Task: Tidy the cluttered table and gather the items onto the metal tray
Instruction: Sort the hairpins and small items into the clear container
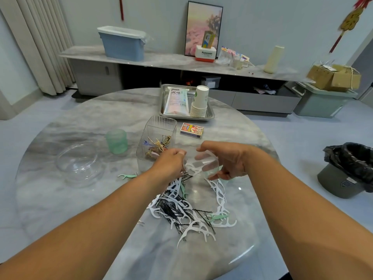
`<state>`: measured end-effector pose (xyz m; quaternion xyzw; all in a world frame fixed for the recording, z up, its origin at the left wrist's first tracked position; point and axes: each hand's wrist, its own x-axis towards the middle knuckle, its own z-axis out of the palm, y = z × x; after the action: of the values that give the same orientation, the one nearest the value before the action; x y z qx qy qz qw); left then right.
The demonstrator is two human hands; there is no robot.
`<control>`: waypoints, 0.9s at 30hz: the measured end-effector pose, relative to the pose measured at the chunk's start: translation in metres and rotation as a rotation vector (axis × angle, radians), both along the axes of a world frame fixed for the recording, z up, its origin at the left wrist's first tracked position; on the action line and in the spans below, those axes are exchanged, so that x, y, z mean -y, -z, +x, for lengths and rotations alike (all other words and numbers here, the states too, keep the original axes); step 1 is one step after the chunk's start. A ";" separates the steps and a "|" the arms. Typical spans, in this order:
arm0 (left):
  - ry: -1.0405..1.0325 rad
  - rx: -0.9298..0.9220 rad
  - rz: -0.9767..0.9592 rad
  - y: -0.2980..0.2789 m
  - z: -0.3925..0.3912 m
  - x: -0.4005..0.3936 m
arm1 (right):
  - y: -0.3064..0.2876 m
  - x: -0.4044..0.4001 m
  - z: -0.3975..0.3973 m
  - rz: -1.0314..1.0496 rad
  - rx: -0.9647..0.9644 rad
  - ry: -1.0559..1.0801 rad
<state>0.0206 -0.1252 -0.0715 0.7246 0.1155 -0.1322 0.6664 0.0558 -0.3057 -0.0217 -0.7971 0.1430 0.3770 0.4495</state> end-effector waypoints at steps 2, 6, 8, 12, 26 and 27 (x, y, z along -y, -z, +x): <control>-0.009 0.004 0.001 0.002 0.003 -0.002 | -0.003 0.005 0.003 0.078 0.011 0.055; 0.074 0.119 0.194 0.011 0.007 -0.012 | -0.004 0.019 0.017 0.129 0.288 0.346; 0.118 0.160 0.300 0.018 0.007 -0.015 | 0.005 0.025 0.021 0.038 0.463 0.433; 0.124 0.189 0.414 0.029 0.013 -0.024 | 0.040 0.033 0.022 -0.132 0.728 0.442; 0.465 0.341 0.804 0.056 0.022 -0.056 | 0.114 0.027 -0.003 -0.764 0.867 -0.279; 0.486 0.327 0.823 0.058 0.022 -0.056 | 0.113 0.030 -0.002 -0.770 0.853 -0.253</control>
<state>0.0425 -0.0695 -0.1297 0.9445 -0.1200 -0.1117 0.2846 0.0539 -0.3352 -0.1352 -0.9951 -0.0203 -0.0053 0.0971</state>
